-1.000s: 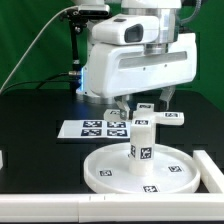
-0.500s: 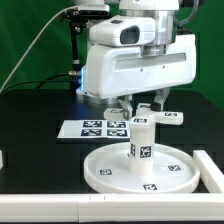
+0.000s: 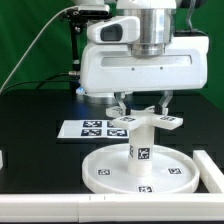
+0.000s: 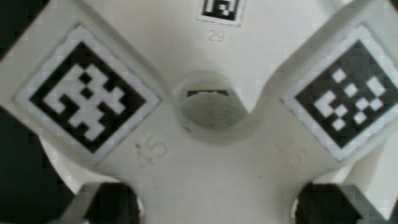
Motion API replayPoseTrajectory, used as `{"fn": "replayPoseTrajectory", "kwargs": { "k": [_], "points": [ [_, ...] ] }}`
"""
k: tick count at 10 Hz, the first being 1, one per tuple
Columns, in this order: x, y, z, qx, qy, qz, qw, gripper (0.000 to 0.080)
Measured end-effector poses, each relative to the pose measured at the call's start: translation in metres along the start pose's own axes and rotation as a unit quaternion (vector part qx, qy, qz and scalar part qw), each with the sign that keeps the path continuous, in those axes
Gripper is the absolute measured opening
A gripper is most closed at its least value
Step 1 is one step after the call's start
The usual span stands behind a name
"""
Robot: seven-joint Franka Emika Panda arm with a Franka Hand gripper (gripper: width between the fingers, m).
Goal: Assemble round table
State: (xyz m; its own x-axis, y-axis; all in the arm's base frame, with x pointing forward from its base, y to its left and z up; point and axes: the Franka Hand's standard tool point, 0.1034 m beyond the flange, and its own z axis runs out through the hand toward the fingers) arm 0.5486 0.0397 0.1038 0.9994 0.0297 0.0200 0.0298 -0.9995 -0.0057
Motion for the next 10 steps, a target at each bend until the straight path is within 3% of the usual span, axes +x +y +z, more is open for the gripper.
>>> {"fn": "replayPoseTrajectory", "kwargs": {
  "k": [1, 3, 7, 10],
  "points": [
    [0.001, -0.002, 0.0, 0.0, 0.002, 0.064, 0.998, 0.0432],
    [0.002, -0.004, -0.001, 0.012, -0.006, 0.225, 0.974, 0.0432],
    [0.003, -0.004, -0.001, 0.018, -0.007, 0.345, 0.938, 0.0432],
    [0.014, -0.002, 0.001, 0.02, -0.012, 0.494, 0.869, 0.0432]
  ]
}}
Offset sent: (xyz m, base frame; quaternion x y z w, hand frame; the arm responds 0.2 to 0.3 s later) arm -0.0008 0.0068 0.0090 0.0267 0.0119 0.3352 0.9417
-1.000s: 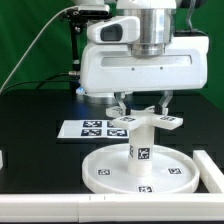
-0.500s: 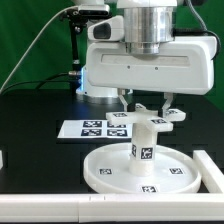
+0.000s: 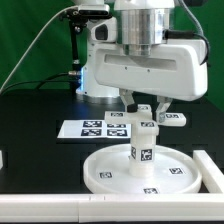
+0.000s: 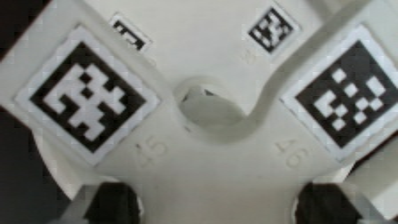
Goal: Assemble round table
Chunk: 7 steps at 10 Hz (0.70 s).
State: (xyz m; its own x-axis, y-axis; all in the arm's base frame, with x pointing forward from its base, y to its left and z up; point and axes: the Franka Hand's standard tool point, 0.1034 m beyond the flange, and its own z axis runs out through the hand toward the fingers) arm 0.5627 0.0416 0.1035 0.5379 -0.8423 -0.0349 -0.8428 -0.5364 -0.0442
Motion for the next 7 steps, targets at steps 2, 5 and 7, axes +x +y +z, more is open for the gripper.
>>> {"fn": "replayPoseTrajectory", "kwargs": {
  "k": [2, 5, 7],
  "points": [
    [0.0014, -0.0013, 0.0003, 0.002, 0.002, 0.113, 0.994, 0.0433],
    [0.0017, -0.0012, 0.0001, 0.018, -0.009, 0.307, 0.952, 0.0433],
    [0.0019, -0.0017, -0.0007, 0.022, -0.013, 0.385, 0.923, 0.0433]
  ]
}}
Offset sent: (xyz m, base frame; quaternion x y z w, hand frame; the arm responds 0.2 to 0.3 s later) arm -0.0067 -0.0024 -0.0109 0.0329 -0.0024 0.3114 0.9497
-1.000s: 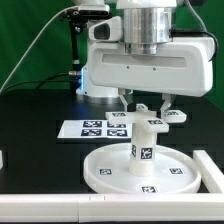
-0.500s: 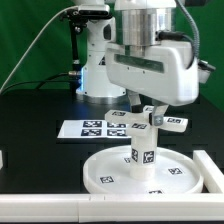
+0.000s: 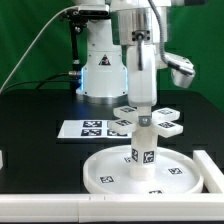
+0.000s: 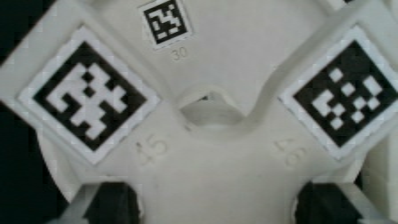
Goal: Assemble round table
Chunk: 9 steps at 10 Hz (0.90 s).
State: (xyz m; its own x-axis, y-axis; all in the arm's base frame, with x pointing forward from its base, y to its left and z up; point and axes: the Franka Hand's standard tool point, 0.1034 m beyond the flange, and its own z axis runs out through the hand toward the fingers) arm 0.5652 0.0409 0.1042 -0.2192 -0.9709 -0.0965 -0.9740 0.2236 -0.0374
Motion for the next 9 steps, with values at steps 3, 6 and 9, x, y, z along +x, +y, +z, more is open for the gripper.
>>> {"fn": "replayPoseTrajectory", "kwargs": {
  "k": [3, 6, 9],
  "points": [
    [0.0013, 0.0, 0.0008, 0.01, -0.001, 0.094, 0.995, 0.0433],
    [0.0012, -0.0005, 0.0002, 0.012, -0.004, 0.137, 0.991, 0.0433],
    [0.0006, -0.0007, -0.0004, 0.014, -0.007, 0.16, 0.987, 0.0433]
  ]
}}
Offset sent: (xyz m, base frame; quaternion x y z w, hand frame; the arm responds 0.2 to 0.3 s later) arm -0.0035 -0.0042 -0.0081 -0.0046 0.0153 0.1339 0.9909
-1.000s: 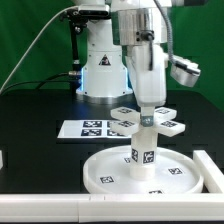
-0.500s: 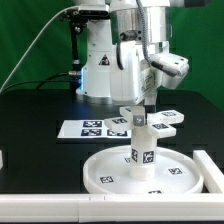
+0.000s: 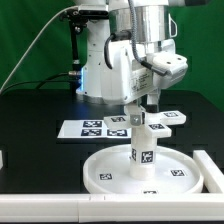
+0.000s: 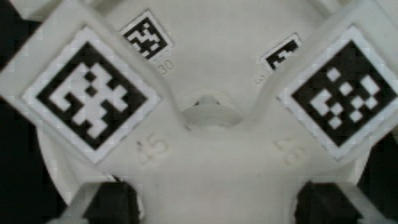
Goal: Assemble round table
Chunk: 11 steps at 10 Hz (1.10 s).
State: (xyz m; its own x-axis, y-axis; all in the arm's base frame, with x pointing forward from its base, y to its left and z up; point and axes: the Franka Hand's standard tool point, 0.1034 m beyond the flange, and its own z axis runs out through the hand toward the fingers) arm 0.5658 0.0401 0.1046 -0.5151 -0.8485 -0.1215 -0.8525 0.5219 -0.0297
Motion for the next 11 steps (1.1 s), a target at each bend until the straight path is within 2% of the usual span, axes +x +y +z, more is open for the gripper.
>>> {"fn": "replayPoseTrajectory", "kwargs": {
  "k": [1, 3, 4, 5, 6, 7, 10, 11],
  "points": [
    [0.0, 0.0, 0.0, 0.0, 0.0, -0.01, 1.0, 0.0433],
    [-0.001, 0.001, 0.001, -0.001, -0.002, -0.016, 1.0, 0.0605],
    [-0.003, -0.001, -0.005, -0.001, -0.005, -0.083, 0.997, 0.0605],
    [-0.003, -0.004, -0.015, 0.001, -0.01, -0.139, 0.99, 0.0642],
    [-0.006, -0.005, -0.021, -0.003, -0.014, -0.175, 0.985, 0.0647],
    [-0.006, -0.006, -0.021, -0.003, -0.014, -0.205, 0.979, 0.0647],
    [-0.006, -0.005, -0.02, -0.002, -0.013, -0.314, 0.949, 0.0649],
    [-0.003, -0.004, -0.019, -0.013, -0.011, -0.42, 0.907, 0.0649]
  ]
}}
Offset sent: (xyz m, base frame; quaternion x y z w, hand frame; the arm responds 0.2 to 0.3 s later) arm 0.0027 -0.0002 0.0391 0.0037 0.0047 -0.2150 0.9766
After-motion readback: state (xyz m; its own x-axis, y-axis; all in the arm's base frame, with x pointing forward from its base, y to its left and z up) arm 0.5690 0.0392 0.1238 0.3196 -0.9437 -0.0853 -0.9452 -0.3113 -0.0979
